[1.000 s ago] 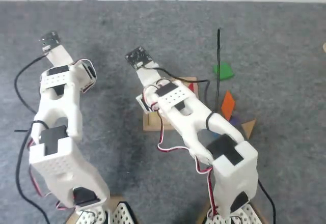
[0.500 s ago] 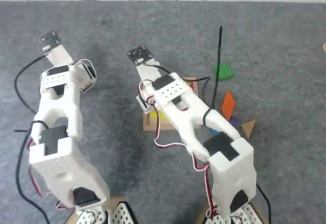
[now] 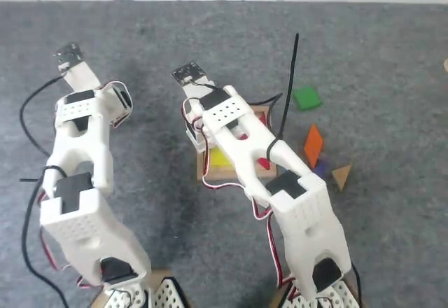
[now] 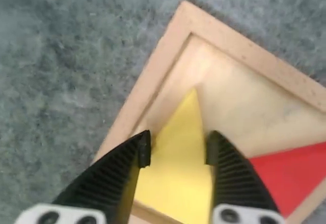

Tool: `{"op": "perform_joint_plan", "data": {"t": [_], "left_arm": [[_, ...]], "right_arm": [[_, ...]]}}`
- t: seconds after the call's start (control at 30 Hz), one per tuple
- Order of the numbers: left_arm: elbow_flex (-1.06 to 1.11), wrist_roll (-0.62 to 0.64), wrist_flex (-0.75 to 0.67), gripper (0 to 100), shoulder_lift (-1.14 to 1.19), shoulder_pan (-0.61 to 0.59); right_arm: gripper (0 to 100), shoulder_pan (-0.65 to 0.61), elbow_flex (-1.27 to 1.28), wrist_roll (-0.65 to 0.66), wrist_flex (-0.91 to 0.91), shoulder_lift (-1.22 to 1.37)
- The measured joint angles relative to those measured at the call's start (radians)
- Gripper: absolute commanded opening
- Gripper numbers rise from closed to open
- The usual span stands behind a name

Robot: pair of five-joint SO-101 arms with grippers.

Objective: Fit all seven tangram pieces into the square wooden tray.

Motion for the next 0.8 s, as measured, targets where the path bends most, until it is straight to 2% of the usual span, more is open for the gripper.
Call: {"op": "perform_joint_plan", "data": {"t": [0.4,0.57,0.8], "left_arm": [[0.0,0.0,-0.015,18,0.0,0.0],[0.0,0.0,-0.018,18,0.0,0.0],[0.0,0.0,-0.018,18,0.0,0.0]], "right_arm": [[0.7,0.009,0.02,0.02,0.04,-0.023],[0.7,0.002,0.21,0.023,0.028,-0.18],[0.7,0.015,0.612,0.077,-0.107,-0.534]]}}
